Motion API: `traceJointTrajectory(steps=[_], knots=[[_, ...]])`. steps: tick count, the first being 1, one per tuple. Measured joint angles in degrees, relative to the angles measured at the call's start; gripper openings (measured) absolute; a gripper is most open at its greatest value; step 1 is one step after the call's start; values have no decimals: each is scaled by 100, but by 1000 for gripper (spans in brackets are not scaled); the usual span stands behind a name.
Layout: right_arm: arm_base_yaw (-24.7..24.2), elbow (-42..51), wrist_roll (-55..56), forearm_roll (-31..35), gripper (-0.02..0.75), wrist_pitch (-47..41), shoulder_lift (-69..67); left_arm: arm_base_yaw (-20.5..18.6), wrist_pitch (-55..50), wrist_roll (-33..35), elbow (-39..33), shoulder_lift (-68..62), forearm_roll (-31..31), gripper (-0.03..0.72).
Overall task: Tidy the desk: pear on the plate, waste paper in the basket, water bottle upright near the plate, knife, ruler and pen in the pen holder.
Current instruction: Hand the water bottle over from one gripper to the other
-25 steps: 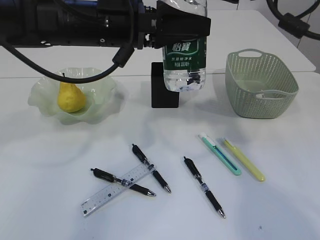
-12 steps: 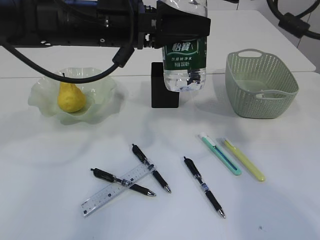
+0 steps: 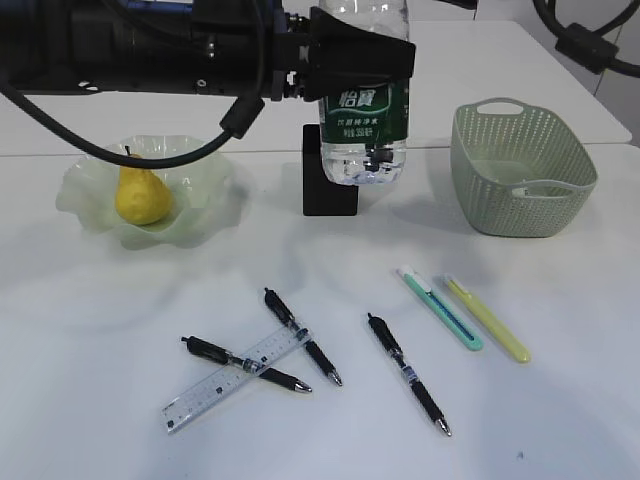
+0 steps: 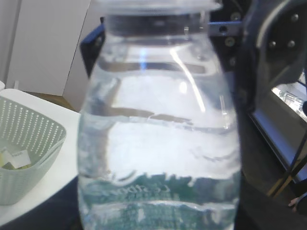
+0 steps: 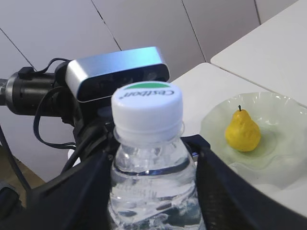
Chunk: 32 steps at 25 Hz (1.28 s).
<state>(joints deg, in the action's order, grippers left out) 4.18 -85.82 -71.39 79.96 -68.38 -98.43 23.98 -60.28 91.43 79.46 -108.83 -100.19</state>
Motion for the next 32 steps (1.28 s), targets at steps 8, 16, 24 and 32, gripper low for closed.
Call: traceJointTrajectory(steps=[8,16,24,32], knots=[[0,-26,115,157,442,-13,59,-278,209,0,0,0,113,398],[0,-26,845,-972,491,-36,59,-609,242,0,0,237,482,398],[0,-26,1952,-2711,493,-115,252,-1091,178,-100,0,530,1086,398],[0,-26,4039,-4568,493,-146,284,-1597,68,-546,0,911,1918,398]])
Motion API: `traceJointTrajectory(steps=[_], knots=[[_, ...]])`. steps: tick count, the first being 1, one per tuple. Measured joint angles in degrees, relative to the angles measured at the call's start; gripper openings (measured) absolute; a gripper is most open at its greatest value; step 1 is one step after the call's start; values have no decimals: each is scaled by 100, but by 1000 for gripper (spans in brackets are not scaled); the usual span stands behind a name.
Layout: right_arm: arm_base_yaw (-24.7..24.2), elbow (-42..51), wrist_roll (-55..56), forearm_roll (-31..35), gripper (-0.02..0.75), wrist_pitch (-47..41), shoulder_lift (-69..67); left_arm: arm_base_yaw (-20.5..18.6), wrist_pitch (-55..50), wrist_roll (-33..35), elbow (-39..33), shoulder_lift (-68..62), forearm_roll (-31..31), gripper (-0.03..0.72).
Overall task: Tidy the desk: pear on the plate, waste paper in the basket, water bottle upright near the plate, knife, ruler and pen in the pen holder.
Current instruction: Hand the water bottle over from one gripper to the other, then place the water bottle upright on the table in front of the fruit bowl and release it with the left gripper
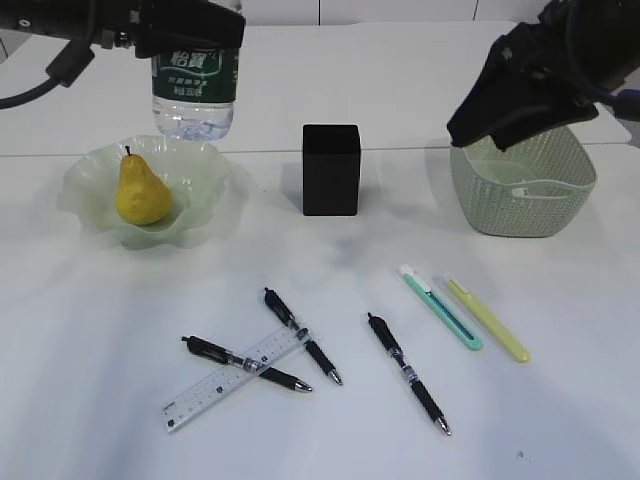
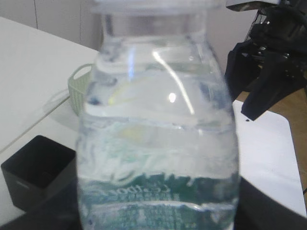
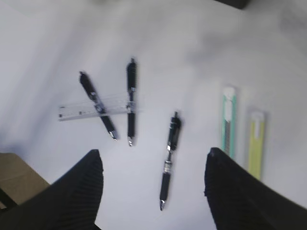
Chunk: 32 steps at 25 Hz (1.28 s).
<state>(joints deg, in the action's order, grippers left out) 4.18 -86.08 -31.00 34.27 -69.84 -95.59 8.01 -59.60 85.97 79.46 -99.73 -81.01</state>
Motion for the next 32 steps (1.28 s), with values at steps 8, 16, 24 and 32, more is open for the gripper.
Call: traceJointTrajectory(steps=[8,16,24,32], knots=[[0,0,1636,-1655,449,-28,150,-192,-132,-437,0,261,668,399],[0,431,1888,-1847,441,-45,403,-192,256,-551,-235,305,980,400],[0,816,1899,-1891,440,-55,451,-192,1024,1122,-1243,251,-342,400],[0,816,1992,-1891,440,-44,451,-192,1281,2495,-1382,-314,-1299,400]])
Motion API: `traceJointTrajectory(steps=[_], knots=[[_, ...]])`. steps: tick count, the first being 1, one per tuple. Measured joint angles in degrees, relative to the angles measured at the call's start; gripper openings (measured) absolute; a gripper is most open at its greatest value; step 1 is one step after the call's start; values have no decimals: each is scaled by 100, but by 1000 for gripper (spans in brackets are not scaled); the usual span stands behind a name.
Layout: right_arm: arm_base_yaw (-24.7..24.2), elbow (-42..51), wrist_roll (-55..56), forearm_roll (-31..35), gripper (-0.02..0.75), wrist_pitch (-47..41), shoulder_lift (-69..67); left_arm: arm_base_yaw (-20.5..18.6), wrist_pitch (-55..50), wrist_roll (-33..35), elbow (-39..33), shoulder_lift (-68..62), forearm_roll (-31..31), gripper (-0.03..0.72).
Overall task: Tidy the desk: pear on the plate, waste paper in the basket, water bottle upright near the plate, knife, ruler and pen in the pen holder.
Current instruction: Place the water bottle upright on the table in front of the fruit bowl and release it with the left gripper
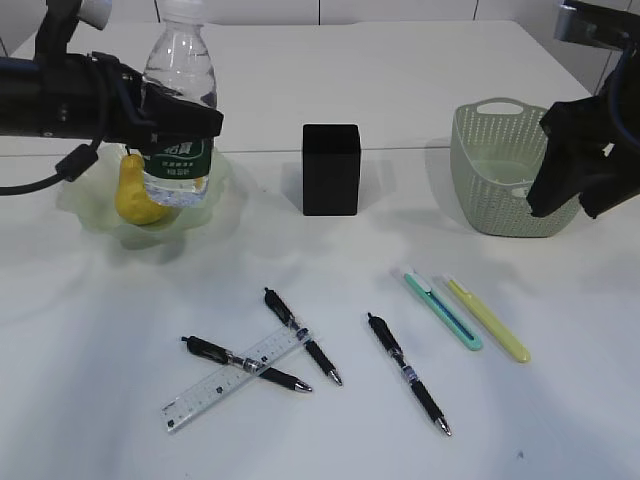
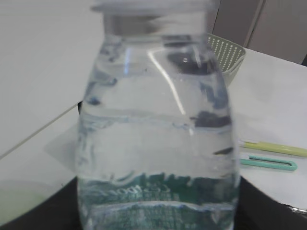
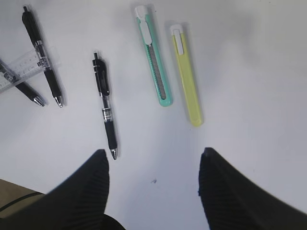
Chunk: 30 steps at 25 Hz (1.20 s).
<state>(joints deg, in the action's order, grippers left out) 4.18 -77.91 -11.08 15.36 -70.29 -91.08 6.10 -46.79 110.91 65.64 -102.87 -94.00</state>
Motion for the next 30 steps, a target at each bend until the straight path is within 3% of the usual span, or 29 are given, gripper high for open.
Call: traceJointTrajectory(steps=[6,20,30], knots=[[0,0,48,0,440,9,0,-9,-191,596,-3,-508,-519,400],[0,0,48,-146,440,11,0,-9,-629,719,-12,-658,-577,400],[0,0,48,-185,440,11,0,-9,-1557,1671,-12,-1264,-598,399]])
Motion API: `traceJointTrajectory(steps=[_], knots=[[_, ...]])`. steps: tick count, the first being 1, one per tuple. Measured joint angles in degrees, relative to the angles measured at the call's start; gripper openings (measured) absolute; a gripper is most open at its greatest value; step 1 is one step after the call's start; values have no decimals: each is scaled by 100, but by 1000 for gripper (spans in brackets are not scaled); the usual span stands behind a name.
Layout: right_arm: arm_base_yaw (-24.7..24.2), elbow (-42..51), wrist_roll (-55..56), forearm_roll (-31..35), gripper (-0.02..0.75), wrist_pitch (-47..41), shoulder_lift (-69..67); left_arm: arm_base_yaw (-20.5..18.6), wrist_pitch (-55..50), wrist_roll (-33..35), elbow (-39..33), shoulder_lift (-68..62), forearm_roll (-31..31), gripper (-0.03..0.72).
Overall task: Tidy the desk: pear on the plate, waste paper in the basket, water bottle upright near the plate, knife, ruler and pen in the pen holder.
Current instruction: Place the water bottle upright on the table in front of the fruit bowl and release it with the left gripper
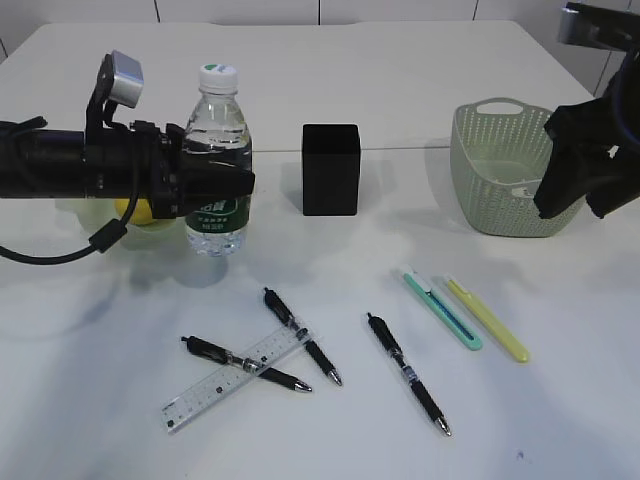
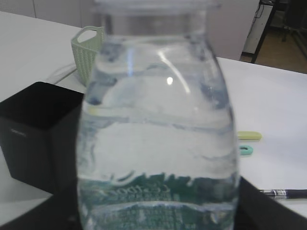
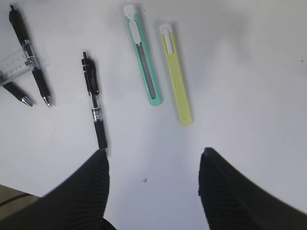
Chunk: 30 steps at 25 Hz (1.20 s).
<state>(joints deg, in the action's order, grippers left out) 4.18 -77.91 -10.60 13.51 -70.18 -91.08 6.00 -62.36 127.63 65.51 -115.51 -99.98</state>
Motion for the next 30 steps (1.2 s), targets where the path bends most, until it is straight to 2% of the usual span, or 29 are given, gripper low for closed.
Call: traceJointTrajectory(steps=[6,14,30], knots=[[0,0,11,-10,440,0,0,-68,-109,329,0,-127,0,399],[0,0,11,-10,440,0,0,-502,-100,444,0,-320,-14,399],[0,0,11,-10,440,10,11,-512,-123,894,11,-774,-24,399]])
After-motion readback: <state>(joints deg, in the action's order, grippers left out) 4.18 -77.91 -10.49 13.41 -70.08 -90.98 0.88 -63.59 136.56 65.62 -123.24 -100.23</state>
